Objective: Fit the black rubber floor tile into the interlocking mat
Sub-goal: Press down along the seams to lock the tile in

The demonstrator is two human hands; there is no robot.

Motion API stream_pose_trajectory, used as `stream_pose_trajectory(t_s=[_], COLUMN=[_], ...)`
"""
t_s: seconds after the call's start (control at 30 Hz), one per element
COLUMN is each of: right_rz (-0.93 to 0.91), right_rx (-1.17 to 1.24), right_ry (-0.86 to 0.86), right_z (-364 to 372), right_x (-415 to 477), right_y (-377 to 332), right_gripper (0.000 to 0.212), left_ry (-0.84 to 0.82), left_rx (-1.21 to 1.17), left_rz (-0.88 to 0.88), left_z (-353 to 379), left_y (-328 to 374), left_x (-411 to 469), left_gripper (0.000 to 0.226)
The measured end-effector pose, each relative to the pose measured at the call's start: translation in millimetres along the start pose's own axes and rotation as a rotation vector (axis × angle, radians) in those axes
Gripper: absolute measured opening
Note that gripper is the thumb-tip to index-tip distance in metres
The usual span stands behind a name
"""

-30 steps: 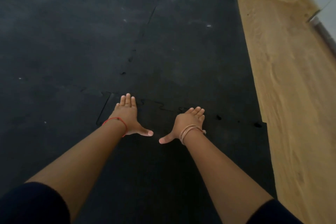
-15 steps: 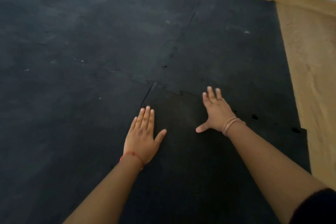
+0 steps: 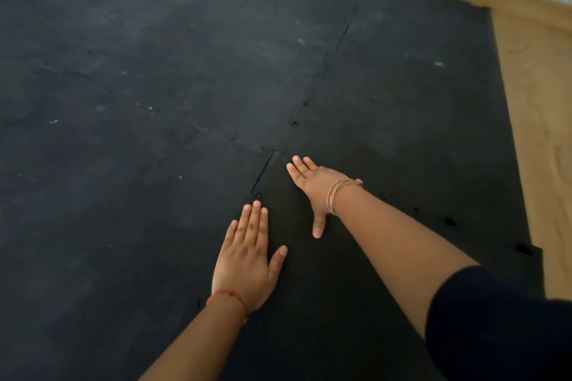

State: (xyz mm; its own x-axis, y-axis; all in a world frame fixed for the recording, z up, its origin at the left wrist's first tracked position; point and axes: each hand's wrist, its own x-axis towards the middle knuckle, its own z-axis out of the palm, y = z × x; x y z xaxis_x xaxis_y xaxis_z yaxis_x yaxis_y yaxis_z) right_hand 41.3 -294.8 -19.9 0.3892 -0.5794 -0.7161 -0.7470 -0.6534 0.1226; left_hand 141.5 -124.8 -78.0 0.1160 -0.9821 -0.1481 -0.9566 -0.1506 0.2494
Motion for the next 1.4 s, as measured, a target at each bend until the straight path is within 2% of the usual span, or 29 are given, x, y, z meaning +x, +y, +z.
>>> stream_pose_trajectory(t_s=[0.07, 0.13, 0.23, 0.3, 0.37, 0.5, 0.6, 0.8, 0.93, 0.97, 1.07, 1.13, 1.27, 1.4], right_rz=[0.025, 0.07, 0.219, 0.375, 0.496, 0.534, 0.508, 0.472, 0.319, 0.329, 0.576, 0.647, 0.62, 0.592], right_rx=[0.034, 0.198, 0.479, 0.483, 0.502, 0.483, 0.507, 0.557, 0.66, 0.644, 0.475, 0.461, 0.446, 0.482], right_ry=[0.044, 0.108, 0.336, 0.544, 0.638, 0.642, 0.626, 0.586, 0.5, 0.509, 0.587, 0.627, 0.656, 0.631], right_z=[3, 17, 77, 128, 151, 151, 151, 152, 148, 159, 211, 229, 226, 226], right_x=[0, -6, -34, -55, -62, -48, -51, -51, -65, -76, -115, -123, -114, -114], right_y=[-3, 5, 27, 29, 26, 29, 31, 32, 58, 69, 94, 98, 99, 103], right_gripper=[0.145, 0.139, 0.113, 0.099, 0.099, 0.103, 0.1, 0.099, 0.094, 0.092, 0.093, 0.093, 0.094, 0.097], left_ry=[-0.013, -0.025, -0.095, -0.129, -0.119, 0.011, 0.004, -0.088, -0.235, -0.245, -0.255, -0.207, -0.063, -0.081], left_rx=[0.02, 0.039, 0.021, 0.011, 0.044, 0.096, 0.096, 0.165, 0.199, 0.171, 0.064, 0.032, 0.078, 0.101], left_rz=[0.021, 0.017, 0.023, 0.048, 0.098, 0.088, 0.076, 0.044, -0.052, -0.022, 0.283, 0.39, 0.4, 0.389], left_z=[-2, -4, -15, -19, -15, 5, 1, -9, -21, -18, 11, 29, 42, 44], left_y=[1, 2, 12, 26, 39, 41, 42, 47, 78, 94, 154, 179, 183, 186], left_x=[0, 5, 37, 62, 80, 90, 89, 86, 88, 83, 56, 49, 65, 66], left_gripper=[0.069, 0.073, 0.074, 0.073, 0.072, 0.074, 0.074, 0.073, 0.075, 0.076, 0.072, 0.068, 0.066, 0.067])
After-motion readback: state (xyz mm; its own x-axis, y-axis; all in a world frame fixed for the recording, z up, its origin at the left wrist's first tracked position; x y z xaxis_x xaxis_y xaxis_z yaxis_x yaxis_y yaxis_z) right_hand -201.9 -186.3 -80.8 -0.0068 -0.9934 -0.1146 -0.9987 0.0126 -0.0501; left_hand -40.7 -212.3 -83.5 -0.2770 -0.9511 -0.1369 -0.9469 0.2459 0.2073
